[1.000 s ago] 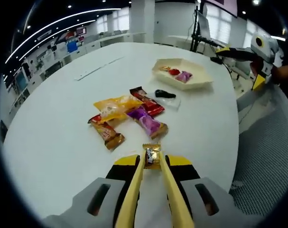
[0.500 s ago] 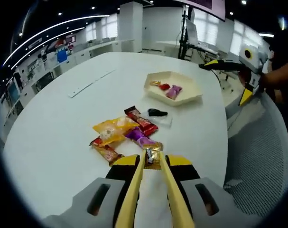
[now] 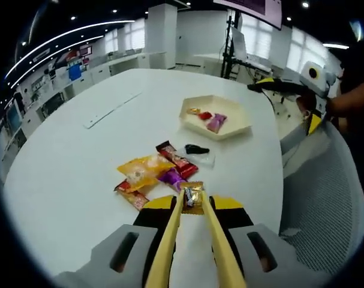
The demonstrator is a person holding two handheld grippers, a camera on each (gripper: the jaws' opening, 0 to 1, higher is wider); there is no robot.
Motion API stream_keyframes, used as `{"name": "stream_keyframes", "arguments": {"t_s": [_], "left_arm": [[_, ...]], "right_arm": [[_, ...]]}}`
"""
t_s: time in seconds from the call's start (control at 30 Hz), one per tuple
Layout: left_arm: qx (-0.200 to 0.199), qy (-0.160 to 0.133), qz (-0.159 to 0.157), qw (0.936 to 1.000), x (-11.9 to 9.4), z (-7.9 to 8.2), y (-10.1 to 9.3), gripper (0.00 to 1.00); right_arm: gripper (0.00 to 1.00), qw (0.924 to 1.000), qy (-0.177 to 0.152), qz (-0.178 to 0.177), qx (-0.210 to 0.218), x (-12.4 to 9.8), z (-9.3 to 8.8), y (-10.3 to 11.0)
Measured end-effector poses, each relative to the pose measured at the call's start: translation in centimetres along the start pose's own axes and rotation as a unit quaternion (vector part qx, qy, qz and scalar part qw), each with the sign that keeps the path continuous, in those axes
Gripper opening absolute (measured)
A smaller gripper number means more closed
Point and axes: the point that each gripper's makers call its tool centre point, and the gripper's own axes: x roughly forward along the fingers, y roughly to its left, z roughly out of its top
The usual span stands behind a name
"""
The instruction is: Place the target food into the container with the food tongs after gripping and lifting it, then release it inside without dropping or visibly crushing the food.
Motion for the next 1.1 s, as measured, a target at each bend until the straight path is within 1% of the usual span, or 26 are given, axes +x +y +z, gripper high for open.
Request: {"name": "stream_keyframes", "arguments": {"t_s": [0.07,0.13,0.27,0.33,0.37,0.47,0.5,0.6,0.7,1.07,1.1], "left_arm": [[-0.001,-0.001,-0.001,1.0000,-0.1,0.1,0.0,0.18],[-0.002,-0.001,-0.001,1.0000,-0.2,0.2,0.1,0.18],[0.001,-0.003,-0.002,1.0000,-0.2,0.8,0.1,0.18],[0.005,-0.003,-0.003,1.0000,-0.1,1.1,-0.1,0.18],[0.006,-0.001,-0.004,1.0000,0.0,1.1,-0.1,0.18],[0.007,-0.001,-0.006,1.0000,0.2,1.5,0.1,0.18],[0.007,0.000,-0.007,0.9999,0.3,1.6,0.1,0.18],[0.016,0.002,-0.011,0.9998,0.6,2.1,-0.2,0.18],[0.027,0.000,-0.015,0.9995,1.1,3.3,-0.4,0.18],[0.049,-0.007,-0.026,0.9985,3.2,7.2,-1.0,0.17],[0.050,-0.007,-0.028,0.9984,3.3,7.4,-1.1,0.17]], "right_arm": [[1.00,1.0000,0.002,0.001,-0.004,0.1,0.0,0.1],[1.00,1.0000,0.006,0.005,0.001,0.1,-0.2,0.2],[1.00,1.0000,0.007,0.004,-0.006,0.1,-0.2,0.3],[0.96,0.9998,0.011,0.004,-0.018,0.2,-0.4,0.3],[0.95,0.9998,0.011,0.006,-0.018,0.2,-0.4,0.4],[0.97,0.9998,0.012,0.007,-0.015,0.3,-0.5,0.4],[1.00,0.9998,0.012,0.006,-0.011,0.3,-0.5,0.3],[1.00,0.9998,0.020,0.001,-0.007,0.3,-0.8,0.1],[1.00,0.9998,0.015,-0.004,-0.009,0.2,-0.5,0.0],[1.00,0.9995,0.028,-0.007,-0.015,0.3,-0.9,0.0],[1.00,0.9995,0.028,-0.008,-0.016,0.2,-0.9,0.0]]}}
